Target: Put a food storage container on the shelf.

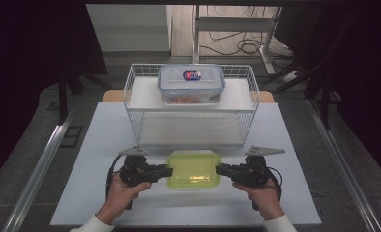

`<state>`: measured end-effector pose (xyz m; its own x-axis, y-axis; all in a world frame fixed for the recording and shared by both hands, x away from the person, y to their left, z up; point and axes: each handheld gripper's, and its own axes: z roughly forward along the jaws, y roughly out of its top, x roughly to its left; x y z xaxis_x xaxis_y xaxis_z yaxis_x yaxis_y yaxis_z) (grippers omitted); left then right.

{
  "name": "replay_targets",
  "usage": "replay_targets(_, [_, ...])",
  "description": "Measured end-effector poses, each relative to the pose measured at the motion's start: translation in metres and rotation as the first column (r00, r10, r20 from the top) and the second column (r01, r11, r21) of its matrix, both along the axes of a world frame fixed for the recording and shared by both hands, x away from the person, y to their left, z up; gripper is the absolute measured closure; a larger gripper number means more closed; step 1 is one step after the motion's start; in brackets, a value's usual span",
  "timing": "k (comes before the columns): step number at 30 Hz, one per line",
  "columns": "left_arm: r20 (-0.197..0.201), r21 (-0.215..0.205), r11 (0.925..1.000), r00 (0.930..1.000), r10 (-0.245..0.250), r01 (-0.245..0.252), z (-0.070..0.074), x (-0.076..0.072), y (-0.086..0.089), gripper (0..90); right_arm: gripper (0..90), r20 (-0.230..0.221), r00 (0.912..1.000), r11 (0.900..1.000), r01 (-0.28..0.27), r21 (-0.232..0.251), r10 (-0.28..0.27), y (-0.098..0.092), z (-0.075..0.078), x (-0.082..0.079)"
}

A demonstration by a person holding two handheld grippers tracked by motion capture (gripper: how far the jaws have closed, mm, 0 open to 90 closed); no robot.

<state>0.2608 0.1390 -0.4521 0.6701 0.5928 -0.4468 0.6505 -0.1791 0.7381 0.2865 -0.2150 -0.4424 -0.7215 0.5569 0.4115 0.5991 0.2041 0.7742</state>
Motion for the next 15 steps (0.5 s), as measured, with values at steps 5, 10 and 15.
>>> replay_targets(5, [0.013, 0.0, 1.0, 0.9999, 0.004, -0.004, 0.014, 0.008, 0.005, 75.0, 80.1, 0.023, 0.9997, 1.0, -0.001, 0.002, 0.001, 0.004, 0.012, 0.006])
replay_targets(10, [0.043, -0.008, 0.9999, 0.999, 0.007, -0.007, 0.033, 0.015, 0.008, 74.9, 80.1, 0.041, 0.9991, 1.0, -0.004, 0.007, 0.004, 0.007, 0.029, 0.013])
replay_targets(15, [0.069, 0.0, 0.9999, 0.9976, 0.013, -0.013, 0.053, 0.024, 0.01, 74.9, 80.1, 0.055, 0.9985, 1.0, -0.001, 0.021, 0.0, 0.009, 0.047, 0.023])
